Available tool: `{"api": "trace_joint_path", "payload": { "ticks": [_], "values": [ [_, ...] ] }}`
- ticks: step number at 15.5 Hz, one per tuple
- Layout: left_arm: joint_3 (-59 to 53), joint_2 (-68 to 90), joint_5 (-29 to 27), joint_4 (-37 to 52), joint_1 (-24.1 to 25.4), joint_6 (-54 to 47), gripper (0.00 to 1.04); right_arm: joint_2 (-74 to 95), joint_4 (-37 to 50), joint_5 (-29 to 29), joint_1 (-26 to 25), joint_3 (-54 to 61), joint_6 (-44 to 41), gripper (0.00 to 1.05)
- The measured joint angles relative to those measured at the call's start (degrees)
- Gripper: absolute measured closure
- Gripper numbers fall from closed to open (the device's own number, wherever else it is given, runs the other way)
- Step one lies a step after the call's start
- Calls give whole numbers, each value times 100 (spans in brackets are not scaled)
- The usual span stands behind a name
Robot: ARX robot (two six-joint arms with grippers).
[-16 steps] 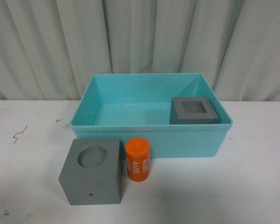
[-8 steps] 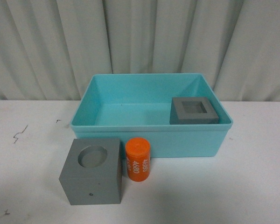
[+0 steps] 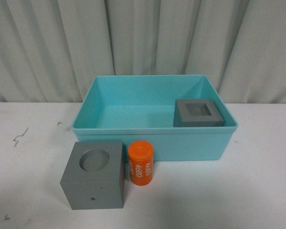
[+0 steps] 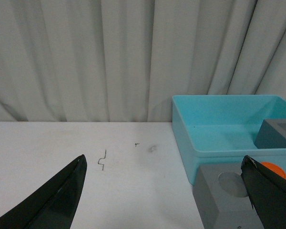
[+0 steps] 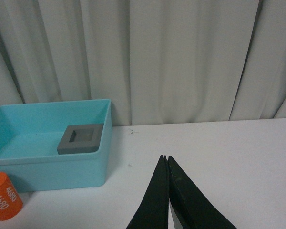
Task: Place gray and orange parts in blue box
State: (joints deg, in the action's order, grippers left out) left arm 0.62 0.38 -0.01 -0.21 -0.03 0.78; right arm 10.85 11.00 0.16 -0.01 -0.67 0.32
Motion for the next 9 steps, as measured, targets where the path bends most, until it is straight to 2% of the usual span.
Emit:
{"api": "trace_joint_path", "payload": {
  "ticks": [2,3,7,9],
  "values": [
    [0,0,2,0,0,2,7,-295,-396,2,0,-7,0,103],
    [0,0,-7,0,0,2,7,-922,-1152,-4,0,-2,-2,103],
    [0,0,2,0,0,0,7,-1062,-1123,-9,0,-2,-2,103],
    [0,0,0,2,0,0,7,-1062,-1119,-9,0,-2,-7,79]
  ]
}}
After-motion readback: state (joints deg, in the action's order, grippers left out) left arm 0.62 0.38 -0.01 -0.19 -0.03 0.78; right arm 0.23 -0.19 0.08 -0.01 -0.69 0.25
